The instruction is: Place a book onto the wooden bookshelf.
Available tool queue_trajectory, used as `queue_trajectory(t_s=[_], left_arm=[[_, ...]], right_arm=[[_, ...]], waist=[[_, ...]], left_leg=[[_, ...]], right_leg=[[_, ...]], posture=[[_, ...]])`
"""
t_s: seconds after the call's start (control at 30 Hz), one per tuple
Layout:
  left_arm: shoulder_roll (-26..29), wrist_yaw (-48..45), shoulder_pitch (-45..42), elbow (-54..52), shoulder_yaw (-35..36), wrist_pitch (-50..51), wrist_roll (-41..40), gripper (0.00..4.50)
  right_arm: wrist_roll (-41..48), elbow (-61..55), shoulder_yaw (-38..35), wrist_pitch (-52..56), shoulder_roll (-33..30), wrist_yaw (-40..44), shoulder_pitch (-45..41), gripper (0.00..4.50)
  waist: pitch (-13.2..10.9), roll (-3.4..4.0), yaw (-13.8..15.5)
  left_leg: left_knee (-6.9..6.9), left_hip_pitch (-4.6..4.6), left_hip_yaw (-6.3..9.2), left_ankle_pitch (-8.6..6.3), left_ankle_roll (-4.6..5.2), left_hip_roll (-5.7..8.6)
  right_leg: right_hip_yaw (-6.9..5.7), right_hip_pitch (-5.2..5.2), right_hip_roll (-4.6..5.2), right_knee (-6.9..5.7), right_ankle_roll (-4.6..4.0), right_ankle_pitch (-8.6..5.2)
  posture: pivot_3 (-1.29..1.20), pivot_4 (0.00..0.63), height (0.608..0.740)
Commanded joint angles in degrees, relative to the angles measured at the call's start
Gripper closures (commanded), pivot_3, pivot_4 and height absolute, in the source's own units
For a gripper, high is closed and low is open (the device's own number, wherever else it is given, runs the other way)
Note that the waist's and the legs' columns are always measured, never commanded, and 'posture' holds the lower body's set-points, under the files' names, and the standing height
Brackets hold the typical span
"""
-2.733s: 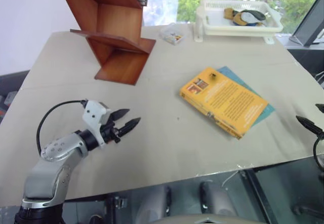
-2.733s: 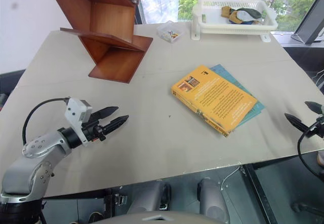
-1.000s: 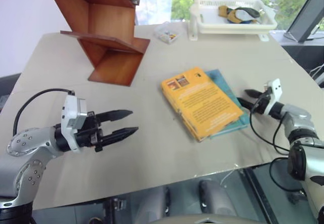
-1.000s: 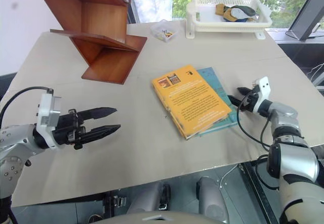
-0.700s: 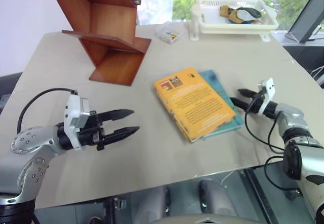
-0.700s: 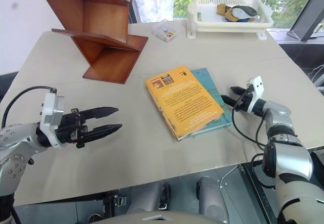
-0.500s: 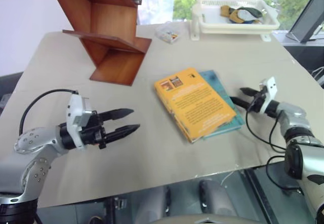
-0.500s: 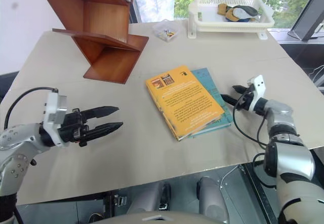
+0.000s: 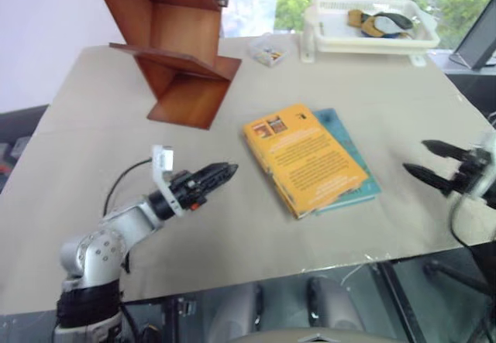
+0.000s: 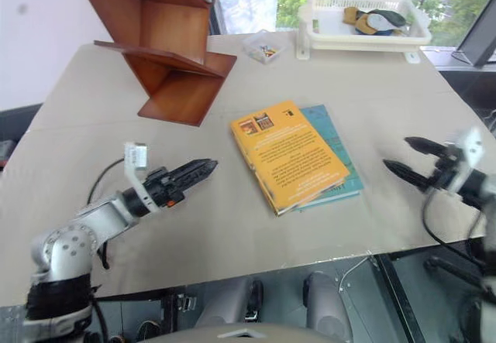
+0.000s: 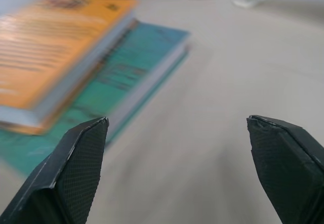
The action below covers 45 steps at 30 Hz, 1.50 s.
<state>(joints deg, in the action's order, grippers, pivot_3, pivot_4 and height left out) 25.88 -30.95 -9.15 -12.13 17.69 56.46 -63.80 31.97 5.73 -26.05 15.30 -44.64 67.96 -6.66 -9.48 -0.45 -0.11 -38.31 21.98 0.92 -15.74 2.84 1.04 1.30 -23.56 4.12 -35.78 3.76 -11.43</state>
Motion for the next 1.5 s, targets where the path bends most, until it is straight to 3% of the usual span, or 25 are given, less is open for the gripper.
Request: queue_trajectory(t_s=[0.03,0.27,0.5,0.7,0.93,0.97,1.0,1.17,1.5], left_arm=[[-4.2,6.2,-3.6,6.2,-0.9,5.3,-4.4,1.6],[-12.1,10.9,-12.2,23.5,1.6,13.1,-11.0,1.6],[-14.9,8.9,-20.0,40.1,3.9,16.4,-10.3,1.6],[-16.3,4.3,-24.2,46.2,2.3,18.0,-6.5,1.6],[-16.7,0.4,-26.5,48.3,1.3,19.7,-2.4,1.6],[-16.7,-0.3,-26.6,48.5,1.1,19.8,-1.7,2.17],[-16.7,-0.8,-26.6,48.7,1.0,19.8,-1.0,2.31],[-16.9,-1.7,-26.2,48.1,2.3,20.1,0.3,4.46],[-18.6,4.8,-28.1,37.4,9.6,25.0,-7.2,4.46]], right_arm=[[10.7,-16.6,-8.3,9.8,-1.0,-5.7,5.0,0.0],[23.8,-34.2,-17.2,19.1,0.7,-11.3,18.3,0.0],[30.2,-45.1,-21.0,19.3,3.9,-7.5,34.5,0.0],[34.7,-46.7,-24.5,17.9,4.0,-7.1,38.4,0.0],[29.8,-45.2,-26.5,16.0,1.3,-3.4,41.1,0.0],[29.5,-44.9,-26.6,15.8,1.2,-3.4,41.0,0.0],[29.0,-44.6,-26.4,15.6,0.9,-3.1,41.0,0.0],[27.6,-43.9,-25.2,15.1,0.7,-2.4,40.7,0.0],[26.0,-41.6,-22.9,14.9,-0.8,-1.9,37.9,0.0]], waist=[[0.0,-0.08,-0.1],[0.2,-0.41,0.1],[0.3,-0.3,1.0],[0.6,-0.31,1.0],[0.7,-0.34,1.2],[0.7,-0.34,1.2],[0.7,-0.32,1.2],[0.8,-0.24,1.2],[0.6,-0.51,1.1]], left_leg=[[-0.04,0.0,-0.01,0.0,0.0,0.0],[-0.15,-0.09,-0.04,0.05,-0.04,0.04],[-0.14,-0.1,0.06,0.05,-0.04,0.16],[-0.31,-0.27,0.09,0.07,-0.04,0.17],[-0.33,-0.12,0.37,0.06,-0.05,0.22],[-0.31,-0.1,0.4,0.06,-0.05,0.24],[-0.29,-0.1,0.41,0.06,-0.05,0.24],[-0.28,-0.11,0.44,0.06,-0.05,0.25],[-0.28,0.3,0.51,0.06,-0.06,0.23]], right_leg=[[0.02,0.0,-0.03,0.0,0.01,0.01],[0.02,0.17,-0.16,0.02,0.02,-0.01],[-0.06,0.23,-0.14,0.05,0.04,-0.05],[-0.1,0.5,-0.08,0.09,0.07,-0.32],[-0.29,0.51,-0.06,0.2,0.03,-0.33],[-0.31,0.51,-0.06,0.23,-0.03,-0.3],[-0.32,0.52,-0.05,0.23,-0.03,-0.3],[-0.33,0.52,0.02,0.24,0.09,-0.38],[-0.39,0.18,0.06,0.27,-0.06,-0.26]], posture=[[0.0,0.15,0.74],[0.0,0.15,0.74],[0.0,0.15,0.74],[0.0,0.15,0.74],[0.0,0.15,0.74],[0.0,0.15,0.74],[0.0,0.15,0.74],[0.0,0.15,0.74],[0.0,0.15,0.74]])
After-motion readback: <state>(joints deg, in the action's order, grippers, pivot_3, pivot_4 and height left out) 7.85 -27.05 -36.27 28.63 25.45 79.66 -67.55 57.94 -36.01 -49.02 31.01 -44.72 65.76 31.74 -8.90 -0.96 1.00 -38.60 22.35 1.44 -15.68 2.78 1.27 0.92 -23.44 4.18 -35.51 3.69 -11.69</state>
